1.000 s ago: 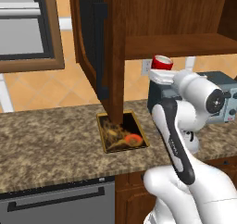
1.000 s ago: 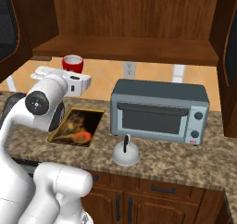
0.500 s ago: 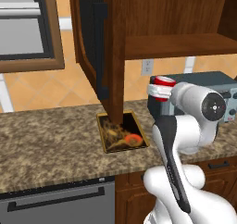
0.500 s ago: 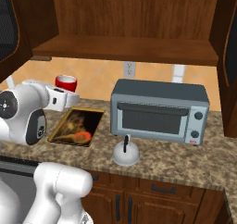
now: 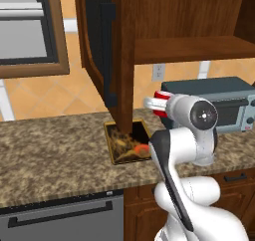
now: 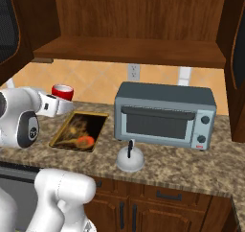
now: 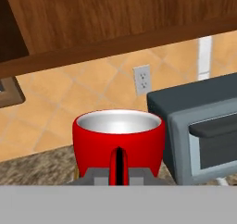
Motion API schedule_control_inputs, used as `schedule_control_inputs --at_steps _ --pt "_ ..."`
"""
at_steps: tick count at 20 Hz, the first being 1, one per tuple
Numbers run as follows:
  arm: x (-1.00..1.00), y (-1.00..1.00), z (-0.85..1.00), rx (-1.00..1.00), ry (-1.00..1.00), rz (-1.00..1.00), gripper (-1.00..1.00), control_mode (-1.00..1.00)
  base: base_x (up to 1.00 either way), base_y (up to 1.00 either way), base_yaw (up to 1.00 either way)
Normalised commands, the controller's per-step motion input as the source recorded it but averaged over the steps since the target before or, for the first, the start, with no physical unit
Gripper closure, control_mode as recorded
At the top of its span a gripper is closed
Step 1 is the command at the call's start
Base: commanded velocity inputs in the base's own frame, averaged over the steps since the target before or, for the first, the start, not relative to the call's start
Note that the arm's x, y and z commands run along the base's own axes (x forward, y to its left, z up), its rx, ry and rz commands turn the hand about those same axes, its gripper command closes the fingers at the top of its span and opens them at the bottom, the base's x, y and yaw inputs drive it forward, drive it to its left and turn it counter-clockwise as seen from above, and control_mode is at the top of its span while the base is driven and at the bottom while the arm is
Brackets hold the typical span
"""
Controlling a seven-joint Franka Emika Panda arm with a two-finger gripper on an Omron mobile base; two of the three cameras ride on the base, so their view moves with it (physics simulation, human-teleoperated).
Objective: Pick the kettle from the counter and place it on the tray. Then pick the mug from the cabinet and place it on the tray. Then close the cabinet doors.
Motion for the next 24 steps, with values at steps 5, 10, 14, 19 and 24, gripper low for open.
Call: schedule_control_inputs --at_steps 5,10,14,19,24 --pt "0.38 0.04 -0.55 0.07 -0.02 0.10 1.00 -1.00 0.00 0.00 0.00" --pt "0.71 0.02 -0.50 0.05 0.02 0.26 1.00 -1.00 0.00 0.00 0.00" --pt "0.91 0.28 -0.41 0.00 0.08 0.38 1.00 -1.00 0.00 0.00 0.00" --pt "0.60 0.57 -0.26 0.00 0.01 0.22 1.00 -1.00 0.00 0.00 0.00" --pt "0.26 0.34 -0.20 0.01 0.00 -0.11 1.00 -1.00 0.00 0.00 0.00"
